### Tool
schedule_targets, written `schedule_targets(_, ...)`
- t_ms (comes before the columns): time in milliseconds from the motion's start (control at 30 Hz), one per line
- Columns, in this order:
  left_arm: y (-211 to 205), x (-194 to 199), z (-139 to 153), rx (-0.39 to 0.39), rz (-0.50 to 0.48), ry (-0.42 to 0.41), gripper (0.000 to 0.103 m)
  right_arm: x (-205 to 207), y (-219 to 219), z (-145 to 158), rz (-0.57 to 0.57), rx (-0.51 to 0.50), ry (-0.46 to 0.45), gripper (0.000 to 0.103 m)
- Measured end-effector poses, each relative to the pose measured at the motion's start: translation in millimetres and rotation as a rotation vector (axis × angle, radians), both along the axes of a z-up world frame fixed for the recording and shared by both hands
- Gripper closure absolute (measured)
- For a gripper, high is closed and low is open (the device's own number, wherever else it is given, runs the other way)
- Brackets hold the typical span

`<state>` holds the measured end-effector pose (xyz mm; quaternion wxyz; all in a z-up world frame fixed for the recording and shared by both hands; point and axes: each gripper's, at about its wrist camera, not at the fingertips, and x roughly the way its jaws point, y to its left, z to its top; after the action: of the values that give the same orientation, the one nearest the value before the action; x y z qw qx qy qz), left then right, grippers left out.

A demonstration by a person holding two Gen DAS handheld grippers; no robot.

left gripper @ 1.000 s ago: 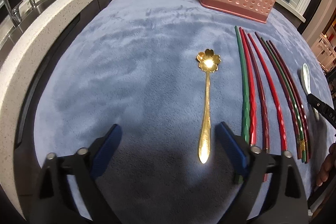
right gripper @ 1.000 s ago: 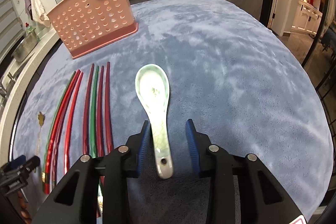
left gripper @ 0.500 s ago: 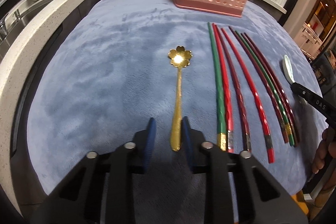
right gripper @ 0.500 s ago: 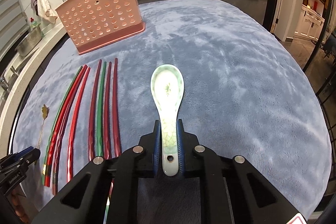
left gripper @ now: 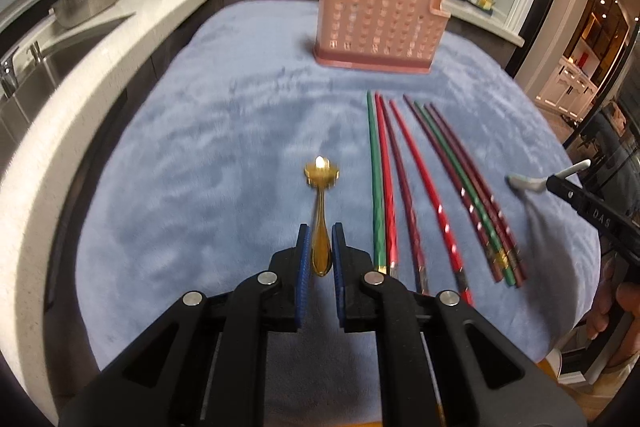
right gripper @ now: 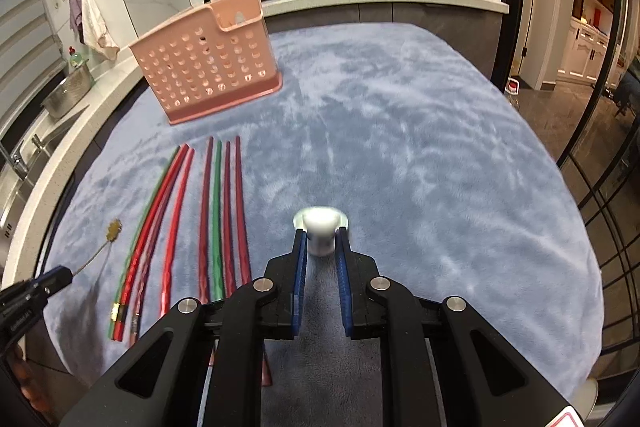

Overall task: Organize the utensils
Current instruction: 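Grasp the white ceramic spoon with the right tool while the left tool grasps the gold spoon, then lift both spoons and carry them over the pink caddy with both tools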

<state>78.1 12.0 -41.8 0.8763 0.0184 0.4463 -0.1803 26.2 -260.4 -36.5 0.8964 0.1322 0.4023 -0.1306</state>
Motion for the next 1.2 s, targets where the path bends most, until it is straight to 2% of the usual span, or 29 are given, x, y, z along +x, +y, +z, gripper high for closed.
schedule_targets(467, -1, 22, 40, -0.038, 0.004, -0.087, 0.094, 6, 0, 11, 0.018, 0.007, -0.023, 0.090)
schedule_targets(600, -3, 28, 53, -0.049, -0.001, -0.109, 0.102, 8, -1, 16, 0.024, 0.006, -0.032, 0.090)
schedule_targets(900, -8, 37, 65, -0.042, -0.004, -0.137, 0.102, 12, -3, 21, 0.027, 0.014, -0.044, 0.090)
schedule_targets(1033, -10, 43, 76, -0.045, -0.005, -0.148, 0.102, 18, -6, 32, 0.036, 0.024, -0.072, 0.090)
schedule_targets(1200, -20, 65, 112, -0.056, -0.013, -0.208, 0.102, 45, -12, 64, 0.065, 0.009, -0.153, 0.090)
